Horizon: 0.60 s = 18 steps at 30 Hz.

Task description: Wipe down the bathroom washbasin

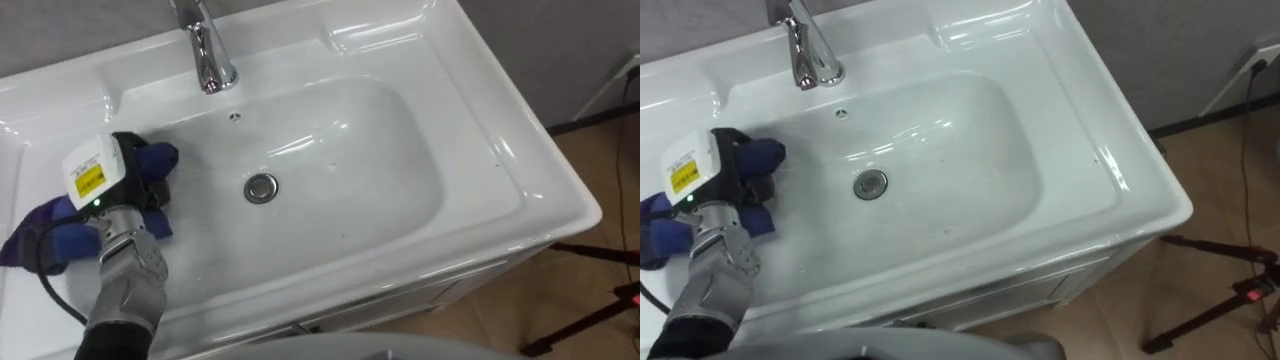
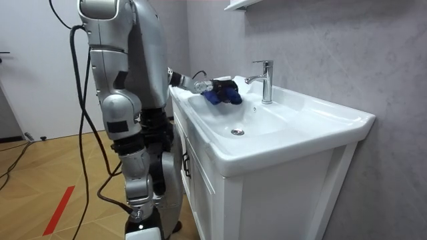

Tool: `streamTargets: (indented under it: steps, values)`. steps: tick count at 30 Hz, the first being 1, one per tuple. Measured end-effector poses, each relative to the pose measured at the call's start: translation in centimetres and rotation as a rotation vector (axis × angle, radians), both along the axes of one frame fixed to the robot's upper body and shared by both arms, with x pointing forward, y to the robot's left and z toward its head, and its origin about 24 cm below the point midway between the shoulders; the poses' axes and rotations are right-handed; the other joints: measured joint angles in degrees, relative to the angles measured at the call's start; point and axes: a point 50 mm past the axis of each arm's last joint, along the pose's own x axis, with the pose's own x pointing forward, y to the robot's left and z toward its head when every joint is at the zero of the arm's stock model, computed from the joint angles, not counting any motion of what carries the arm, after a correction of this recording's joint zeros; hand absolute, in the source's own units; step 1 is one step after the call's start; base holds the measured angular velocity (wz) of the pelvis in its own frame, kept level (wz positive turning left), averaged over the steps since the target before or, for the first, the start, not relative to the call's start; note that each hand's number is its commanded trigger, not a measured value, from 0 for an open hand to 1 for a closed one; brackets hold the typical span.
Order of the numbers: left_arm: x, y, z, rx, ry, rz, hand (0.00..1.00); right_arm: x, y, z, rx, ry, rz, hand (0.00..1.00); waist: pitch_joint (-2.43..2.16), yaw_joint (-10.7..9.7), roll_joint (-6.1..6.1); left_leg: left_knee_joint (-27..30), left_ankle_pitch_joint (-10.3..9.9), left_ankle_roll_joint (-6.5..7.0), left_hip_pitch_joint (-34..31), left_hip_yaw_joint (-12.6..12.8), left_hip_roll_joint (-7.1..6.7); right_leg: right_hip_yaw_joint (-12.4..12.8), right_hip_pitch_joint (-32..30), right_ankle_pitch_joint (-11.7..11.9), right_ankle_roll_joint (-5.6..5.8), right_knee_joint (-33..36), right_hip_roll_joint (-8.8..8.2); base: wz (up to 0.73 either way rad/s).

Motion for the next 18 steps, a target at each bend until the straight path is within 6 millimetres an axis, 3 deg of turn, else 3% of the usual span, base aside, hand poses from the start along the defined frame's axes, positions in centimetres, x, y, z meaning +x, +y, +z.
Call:
streamTargets:
  steps: [5, 13, 18]
  values:
    - [0.5, -0.3, 1.0, 0.0, -0.055, -0.012, 1.0, 0.3, 0.0, 0.0, -0.002, -0.02, 0.005, 0.0, -0.04, 0.03, 0.1, 0.05, 0.0, 0.0, 0.04, -0.06, 0.0, -0.22, 0.28, 0.01, 0.01, 0.0, -0.01, 0.0]
    - [0.8, -0.5, 1.8, 0.002, -0.101, -0.024, 1.0, 0.3, 0.0, 0.0, -0.004, -0.021, 0.005, 0.0, -0.47, 0.12, 0.75, 1.08, 0.01, 0.02, -0.15, -0.26, -0.12, -0.5, 0.43, -0.01, 0.02, 0.0, -0.19, 0.0]
    - [0.7, 0.3, 2.3, 0.012, -0.137, 0.008, 1.0, 0.1, 0.0, 0.0, -0.004, -0.02, 0.005, 0.0, -0.47, 0.26, 0.7, 1.38, 0.01, 0.02, -0.14, -0.26, -0.17, -0.47, 0.5, -0.01, 0.03, 0.04, -0.25, 0.0]
